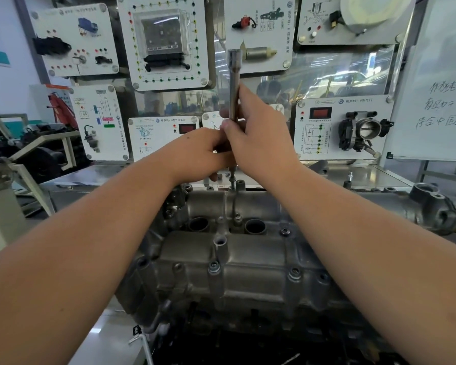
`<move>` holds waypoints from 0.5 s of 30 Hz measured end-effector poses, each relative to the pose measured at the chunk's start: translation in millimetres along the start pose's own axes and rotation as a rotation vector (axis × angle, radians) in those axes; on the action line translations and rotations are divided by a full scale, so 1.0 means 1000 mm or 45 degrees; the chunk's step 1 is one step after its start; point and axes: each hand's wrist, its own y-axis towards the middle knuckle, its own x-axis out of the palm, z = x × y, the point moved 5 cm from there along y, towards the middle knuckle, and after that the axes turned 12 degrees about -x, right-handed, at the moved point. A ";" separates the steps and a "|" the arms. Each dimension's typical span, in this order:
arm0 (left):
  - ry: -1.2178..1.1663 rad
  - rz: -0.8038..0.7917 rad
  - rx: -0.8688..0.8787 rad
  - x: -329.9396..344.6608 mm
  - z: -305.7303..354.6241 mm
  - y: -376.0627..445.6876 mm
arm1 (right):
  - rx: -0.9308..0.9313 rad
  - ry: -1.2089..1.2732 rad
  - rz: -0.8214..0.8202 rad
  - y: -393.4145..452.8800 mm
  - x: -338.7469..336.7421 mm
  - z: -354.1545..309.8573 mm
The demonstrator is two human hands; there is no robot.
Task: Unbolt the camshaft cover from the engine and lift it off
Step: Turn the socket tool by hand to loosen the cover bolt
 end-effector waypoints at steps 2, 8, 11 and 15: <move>-0.029 -0.007 -0.007 0.000 -0.001 -0.001 | 0.011 0.009 -0.036 0.001 0.001 0.001; 0.021 0.011 0.006 -0.001 0.000 0.000 | -0.008 -0.007 0.040 -0.003 -0.001 0.000; -0.022 -0.007 0.001 0.001 -0.001 0.001 | -0.012 -0.031 0.056 -0.002 -0.002 -0.001; -0.032 -0.036 -0.029 0.001 -0.003 0.001 | -0.026 -0.061 -0.005 -0.001 0.001 -0.001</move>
